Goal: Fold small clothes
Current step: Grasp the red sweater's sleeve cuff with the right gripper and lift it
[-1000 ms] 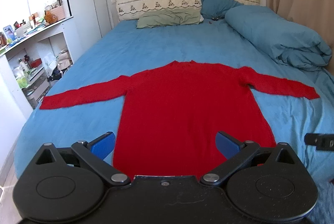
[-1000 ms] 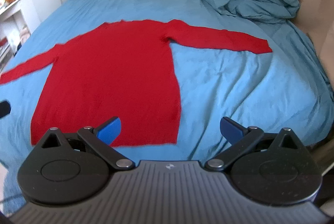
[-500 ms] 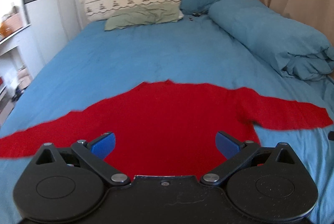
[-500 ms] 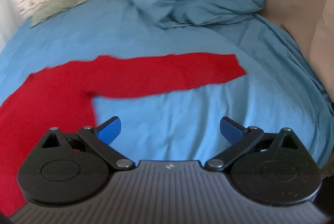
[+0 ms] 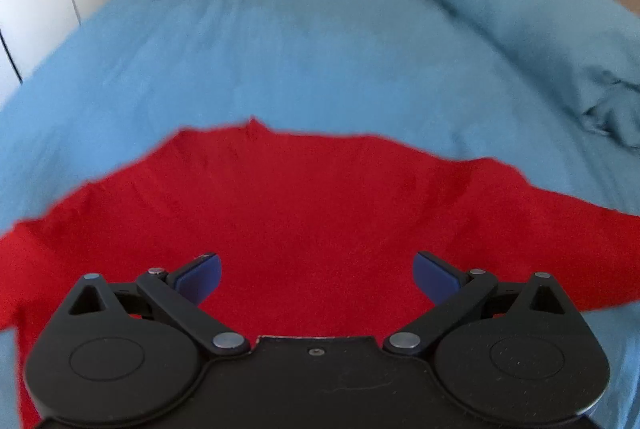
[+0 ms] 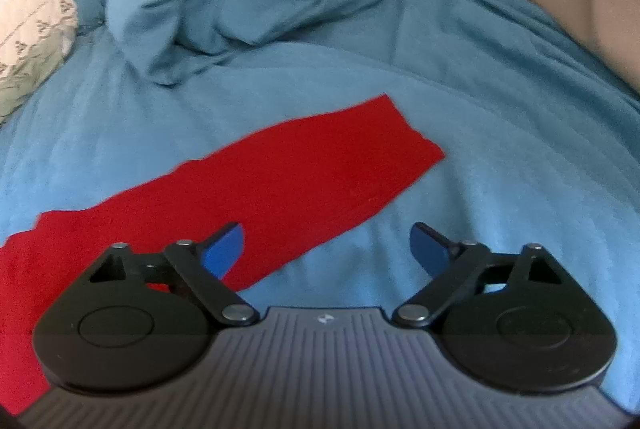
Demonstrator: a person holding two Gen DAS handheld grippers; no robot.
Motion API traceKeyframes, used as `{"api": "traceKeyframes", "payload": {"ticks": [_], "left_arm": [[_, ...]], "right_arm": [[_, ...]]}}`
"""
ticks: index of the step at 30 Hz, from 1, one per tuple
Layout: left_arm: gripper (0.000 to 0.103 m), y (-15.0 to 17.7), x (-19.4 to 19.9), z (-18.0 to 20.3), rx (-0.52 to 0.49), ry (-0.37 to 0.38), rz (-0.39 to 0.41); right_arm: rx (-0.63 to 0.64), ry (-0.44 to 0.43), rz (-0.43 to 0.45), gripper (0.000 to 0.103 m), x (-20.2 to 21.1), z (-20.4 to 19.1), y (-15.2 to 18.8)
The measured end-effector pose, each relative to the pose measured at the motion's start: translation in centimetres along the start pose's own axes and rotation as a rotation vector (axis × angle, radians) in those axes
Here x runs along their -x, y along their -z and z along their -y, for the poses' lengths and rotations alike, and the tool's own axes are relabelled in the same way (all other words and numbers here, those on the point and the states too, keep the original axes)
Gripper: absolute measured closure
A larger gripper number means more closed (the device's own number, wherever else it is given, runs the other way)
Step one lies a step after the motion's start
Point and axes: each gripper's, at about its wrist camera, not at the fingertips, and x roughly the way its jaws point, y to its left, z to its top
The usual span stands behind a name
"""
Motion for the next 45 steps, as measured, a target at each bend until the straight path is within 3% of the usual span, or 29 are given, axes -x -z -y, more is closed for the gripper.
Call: {"api": "traceKeyframes", "payload": {"ticks": [6,9,11,13,17,19,25,29,33,37,42,45], "left_arm": [[0.0,-0.8,-5.5,0.5,0.039,-0.037,-0.079],[0.0,-0.8,-7.4,0.8,0.029,-0.023,-0.119],[0.0,-0.6,-8.1,0.6,0.047,-0.018,-0.135],[0.0,-0.6,-8.4,0.4,0.057,-0.027,-0.128],[0.0,-1.3,-8.7,0.0,0.049,-0.013,-0.142],[0.0,-1.8,-8.3,-0.6,0.062,0.008,-0.153],[0.0,-4.8,-5.1,-5.5,0.143,0.05,-0.122],[0.0,-5.6,-1.5,-10.7,0.165,-0.005,-0.063],[0.0,-5.4,1.2,-15.7,0.17,-0.049,-0.03],[0.0,-4.1,2.1,-20.5,0.214,-0.07,-0.073],[0.0,-1.1,1.3,-24.1,0.232,-0.087,-0.125],[0.0,0.5,1.0,-24.7,0.245,-0.074,-0.142]], "right_arm": [[-0.085,-0.013,-0.021,0.022,-3.0,1.8,-0.3],[-0.077,-0.01,-0.003,0.037,-3.7,1.6,-0.5],[-0.088,0.001,0.004,0.06,-4.2,1.6,-0.8],[-0.095,0.005,0.003,0.077,-4.5,1.4,-1.2],[-0.074,0.012,0.024,0.078,-3.8,0.3,-2.1],[-0.053,-0.032,0.045,0.078,-2.7,-1.1,-2.9],[0.083,-0.286,0.118,0.079,2.2,-9.8,-6.0],[0.192,-0.491,0.137,0.079,6.1,-18.5,-6.3],[0.283,-0.716,0.067,0.079,8.8,-27.9,-3.1],[0.402,-0.828,-0.044,0.079,8.9,-35.5,4.2],[0.584,-0.817,-0.171,0.079,6.2,-40.6,15.2],[0.675,-0.778,-0.199,0.079,4.9,-41.3,19.8]]}}
